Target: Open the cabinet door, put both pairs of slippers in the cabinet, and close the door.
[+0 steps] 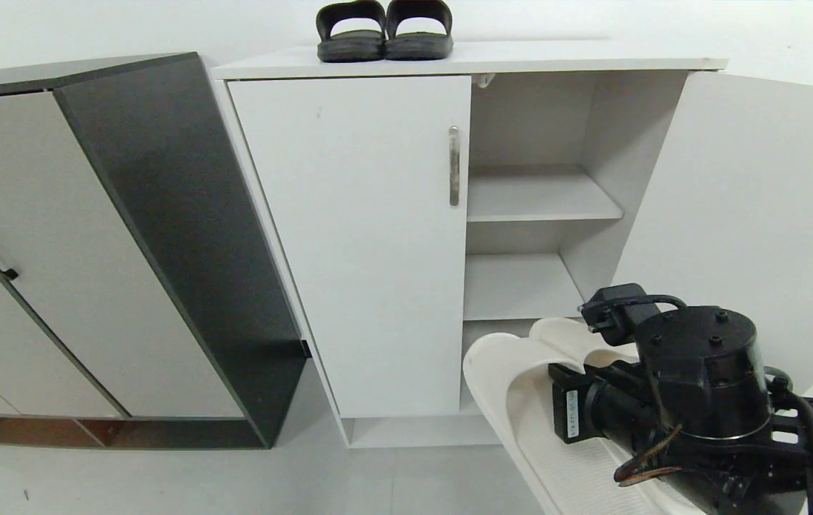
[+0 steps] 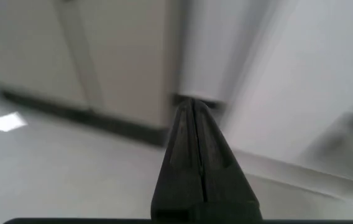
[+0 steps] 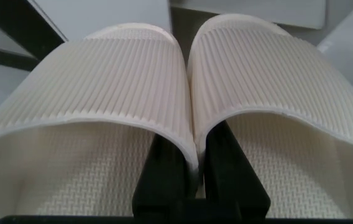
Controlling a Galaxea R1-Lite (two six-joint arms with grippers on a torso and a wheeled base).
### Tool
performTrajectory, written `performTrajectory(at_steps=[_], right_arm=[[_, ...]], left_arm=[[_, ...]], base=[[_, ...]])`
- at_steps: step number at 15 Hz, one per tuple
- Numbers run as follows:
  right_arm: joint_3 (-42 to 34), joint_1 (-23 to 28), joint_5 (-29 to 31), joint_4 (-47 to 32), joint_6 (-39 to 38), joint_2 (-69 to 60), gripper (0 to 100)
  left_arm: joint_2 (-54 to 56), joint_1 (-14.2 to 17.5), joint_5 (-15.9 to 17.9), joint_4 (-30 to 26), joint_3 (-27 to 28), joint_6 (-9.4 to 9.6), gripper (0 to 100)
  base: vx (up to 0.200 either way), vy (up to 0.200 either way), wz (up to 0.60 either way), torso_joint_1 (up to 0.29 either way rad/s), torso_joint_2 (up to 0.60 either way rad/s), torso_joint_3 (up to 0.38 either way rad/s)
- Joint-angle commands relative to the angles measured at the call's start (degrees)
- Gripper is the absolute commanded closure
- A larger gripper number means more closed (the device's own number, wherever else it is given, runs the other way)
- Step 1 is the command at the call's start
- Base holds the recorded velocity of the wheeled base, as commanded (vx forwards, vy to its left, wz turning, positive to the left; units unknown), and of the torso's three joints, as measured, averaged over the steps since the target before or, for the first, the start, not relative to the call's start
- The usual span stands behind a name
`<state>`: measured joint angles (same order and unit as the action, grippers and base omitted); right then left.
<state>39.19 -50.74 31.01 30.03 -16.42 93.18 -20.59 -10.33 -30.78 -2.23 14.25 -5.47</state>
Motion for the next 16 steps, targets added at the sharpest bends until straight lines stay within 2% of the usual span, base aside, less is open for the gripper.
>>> performTrajectory(at_steps=[1, 2, 3, 4, 6, 7, 9, 11, 16], right_arm=[[-0.35, 0.02, 0.01, 0.82, 0.07, 1.12, 100], [-0.70, 0.02, -0.08, 1.79, 0.16, 1.30, 100], [-1.58, 0.02, -0.08, 2.41, 0.25, 1.12, 100], [-2.02, -0.06, -0.25, 3.64, 1.13, 1.03, 100], [-3.68, -0.24, -0.51, 6.54, 3.06, 1.21, 100], [-3.86, -0.33, -0.51, 7.50, 3.50, 1.65, 100], [-4.12, -0.42, -0.51, 8.12, 3.50, 1.82, 100], [-4.12, -0.50, -0.78, 8.38, 3.41, 1.82, 100], [-4.12, -0.85, -1.04, 9.26, 3.50, 2.09, 100]], left_arm=[[17.25, 12.96, -0.60, -0.49, -10.21, 4.95, 100], [17.34, 12.43, 0.11, 1.53, -12.93, 4.95, 100], [19.18, 10.68, 3.01, 3.46, -13.72, 5.39, 100], [20.06, 10.15, 11.80, 3.90, -13.90, 6.88, 100], [20.33, 10.33, 29.11, 2.85, -14.25, 6.79, 100], [20.41, 10.33, 32.89, 1.00, -13.90, 7.14, 100], [20.50, 10.33, 32.63, 2.14, -14.16, 7.76, 100], [20.50, 10.33, 31.48, 2.23, -14.16, 6.44, 100], [20.50, 10.33, 31.57, 2.14, -14.16, 6.53, 100]], base=[[0.000, 0.000, 0.00, 0.000, 0.00, 0.000], [0.000, 0.000, 0.00, 0.000, 0.00, 0.000], [0.000, 0.000, 0.00, 0.000, 0.00, 0.000], [0.000, 0.000, 0.00, 0.000, 0.00, 0.000], [0.000, 0.000, 0.00, 0.000, 0.00, 0.000], [0.000, 0.000, 0.00, 0.000, 0.00, 0.000], [0.000, 0.000, 0.00, 0.000, 0.00, 0.000], [0.000, 0.000, 0.00, 0.000, 0.00, 0.000], [0.000, 0.000, 0.00, 0.000, 0.00, 0.000]])
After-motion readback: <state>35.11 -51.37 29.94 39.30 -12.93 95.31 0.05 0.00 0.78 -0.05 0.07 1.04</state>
